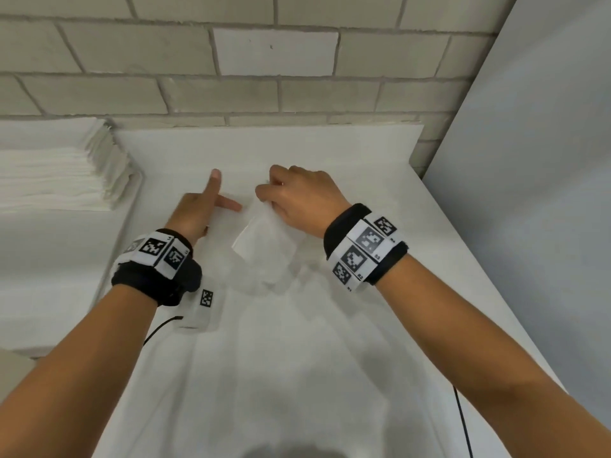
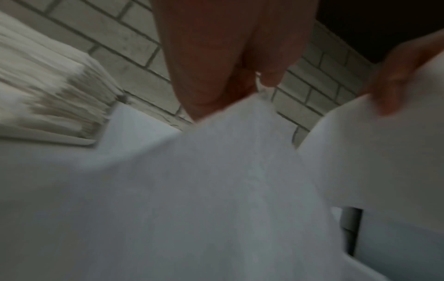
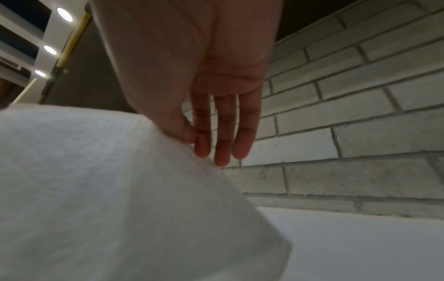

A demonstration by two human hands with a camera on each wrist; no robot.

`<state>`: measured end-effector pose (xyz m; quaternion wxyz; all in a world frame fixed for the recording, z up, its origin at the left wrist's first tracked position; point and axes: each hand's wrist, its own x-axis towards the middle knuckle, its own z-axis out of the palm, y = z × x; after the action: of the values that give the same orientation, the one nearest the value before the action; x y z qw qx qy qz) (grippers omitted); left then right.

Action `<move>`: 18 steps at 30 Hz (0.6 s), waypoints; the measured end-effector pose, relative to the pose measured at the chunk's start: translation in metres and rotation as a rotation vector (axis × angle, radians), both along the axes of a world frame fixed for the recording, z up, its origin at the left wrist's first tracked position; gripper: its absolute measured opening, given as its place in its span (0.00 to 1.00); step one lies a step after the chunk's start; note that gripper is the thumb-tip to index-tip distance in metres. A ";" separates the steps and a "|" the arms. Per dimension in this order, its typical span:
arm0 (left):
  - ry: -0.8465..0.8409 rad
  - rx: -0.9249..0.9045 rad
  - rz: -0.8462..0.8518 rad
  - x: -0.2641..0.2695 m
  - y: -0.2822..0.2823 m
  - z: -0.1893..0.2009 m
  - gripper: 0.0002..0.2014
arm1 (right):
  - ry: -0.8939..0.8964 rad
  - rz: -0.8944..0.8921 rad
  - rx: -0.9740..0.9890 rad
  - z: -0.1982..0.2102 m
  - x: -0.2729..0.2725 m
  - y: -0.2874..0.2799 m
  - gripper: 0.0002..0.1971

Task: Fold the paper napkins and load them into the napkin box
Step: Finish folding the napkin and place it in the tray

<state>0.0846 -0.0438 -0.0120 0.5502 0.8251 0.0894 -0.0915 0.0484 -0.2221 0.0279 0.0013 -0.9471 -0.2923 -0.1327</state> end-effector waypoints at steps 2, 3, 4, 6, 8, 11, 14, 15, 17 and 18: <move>0.141 -0.098 -0.184 -0.003 -0.011 0.000 0.42 | 0.038 -0.040 -0.041 -0.006 0.000 0.008 0.13; 0.210 -0.178 -0.256 -0.004 -0.014 -0.001 0.46 | 0.049 -0.033 -0.021 -0.010 -0.002 0.014 0.13; 0.254 -0.267 -0.292 -0.004 -0.016 -0.002 0.47 | 0.071 -0.013 0.003 -0.014 -0.007 0.021 0.12; 0.255 -0.398 -0.253 -0.005 -0.016 -0.003 0.39 | 0.007 0.116 0.100 -0.032 -0.011 0.032 0.12; 0.194 -0.364 -0.168 -0.004 -0.014 -0.006 0.25 | -0.057 0.254 0.153 -0.056 -0.011 0.038 0.13; 0.102 -0.259 -0.081 -0.004 -0.006 -0.012 0.13 | -0.013 0.301 0.257 -0.071 -0.014 0.037 0.21; 0.039 -0.216 0.018 -0.002 0.000 -0.016 0.09 | 0.221 0.069 0.427 -0.054 -0.007 0.011 0.27; 0.020 -0.214 0.057 -0.001 0.002 -0.017 0.08 | 0.297 -0.049 0.453 -0.048 0.002 -0.007 0.26; 0.001 -0.230 0.119 0.002 0.007 -0.018 0.09 | 0.508 -0.293 0.352 -0.042 0.020 -0.051 0.26; 0.001 -0.236 0.144 0.005 0.008 -0.019 0.10 | 0.636 -0.405 0.208 -0.041 0.026 -0.070 0.28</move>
<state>0.0892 -0.0357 -0.0314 0.6486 0.7460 0.1374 -0.0621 0.0742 -0.2918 -0.0135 0.1616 -0.9743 -0.0695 0.1409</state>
